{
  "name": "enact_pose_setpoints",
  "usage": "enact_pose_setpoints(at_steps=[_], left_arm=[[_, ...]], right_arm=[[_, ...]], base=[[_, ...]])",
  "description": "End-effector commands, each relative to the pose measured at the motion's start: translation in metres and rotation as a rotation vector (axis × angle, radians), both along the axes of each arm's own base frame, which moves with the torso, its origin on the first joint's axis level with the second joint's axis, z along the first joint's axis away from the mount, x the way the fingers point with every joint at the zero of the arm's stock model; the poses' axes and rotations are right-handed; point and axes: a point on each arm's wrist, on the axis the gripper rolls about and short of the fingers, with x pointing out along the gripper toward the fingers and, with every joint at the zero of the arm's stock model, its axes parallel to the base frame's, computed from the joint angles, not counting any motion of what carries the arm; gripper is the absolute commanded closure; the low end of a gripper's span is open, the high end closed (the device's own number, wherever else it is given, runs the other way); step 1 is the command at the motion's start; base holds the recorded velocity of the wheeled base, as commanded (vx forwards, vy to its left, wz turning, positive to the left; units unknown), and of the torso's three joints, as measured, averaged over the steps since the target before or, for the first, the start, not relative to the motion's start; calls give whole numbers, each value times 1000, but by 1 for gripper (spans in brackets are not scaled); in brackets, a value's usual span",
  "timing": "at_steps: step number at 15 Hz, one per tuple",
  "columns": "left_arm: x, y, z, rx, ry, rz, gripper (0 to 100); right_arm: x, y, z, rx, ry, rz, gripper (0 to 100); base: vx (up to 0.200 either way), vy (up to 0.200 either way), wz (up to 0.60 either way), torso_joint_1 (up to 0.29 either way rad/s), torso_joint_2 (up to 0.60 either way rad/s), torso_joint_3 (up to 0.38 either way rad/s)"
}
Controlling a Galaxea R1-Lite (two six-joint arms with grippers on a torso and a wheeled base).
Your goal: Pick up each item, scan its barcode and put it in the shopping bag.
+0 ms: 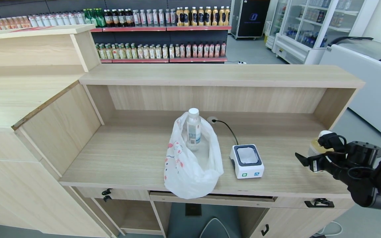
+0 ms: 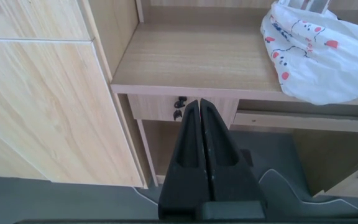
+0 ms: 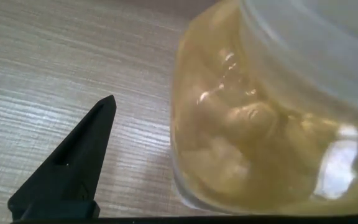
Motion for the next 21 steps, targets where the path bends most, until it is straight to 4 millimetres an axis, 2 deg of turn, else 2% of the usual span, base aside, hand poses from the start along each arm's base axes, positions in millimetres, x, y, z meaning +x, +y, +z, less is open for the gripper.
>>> enact_pose_setpoints(at_steps=[1, 3, 4, 13, 15, 19, 20, 21], left_arm=[[0, 0, 0, 0, 0, 0, 100], [0, 0, 0, 0, 0, 0, 100], [0, 0, 0, 0, 0, 0, 100], [0, 0, 0, 0, 0, 0, 100], [0, 0, 0, 0, 0, 0, 100], [0, 0, 0, 0, 0, 0, 100], [0, 0, 0, 0, 0, 0, 100], [0, 0, 0, 0, 0, 0, 100]], right_arm=[[4, 2, -2, -1, -2, 7, 0], [7, 1, -1, 2, -16, 7, 0], [8, 1, 0, 0, -19, 6, 100], [10, 0, 0, -11, -22, -61, 100], [11, 4, 8, 15, -43, -58, 100], [3, 20, 46, 147, -74, -46, 100], [-7, 32, 82, 240, -106, -9, 100], [-19, 40, 108, 302, -125, 35, 100]], base=[[0, 0, 0, 0, 0, 0], [0, 0, 0, 0, 0, 0], [0, 0, 0, 0, 0, 0], [0, 0, 0, 0, 0, 0], [0, 0, 0, 0, 0, 0], [0, 0, 0, 0, 0, 0], [0, 0, 0, 0, 0, 0], [0, 0, 0, 0, 0, 0]])
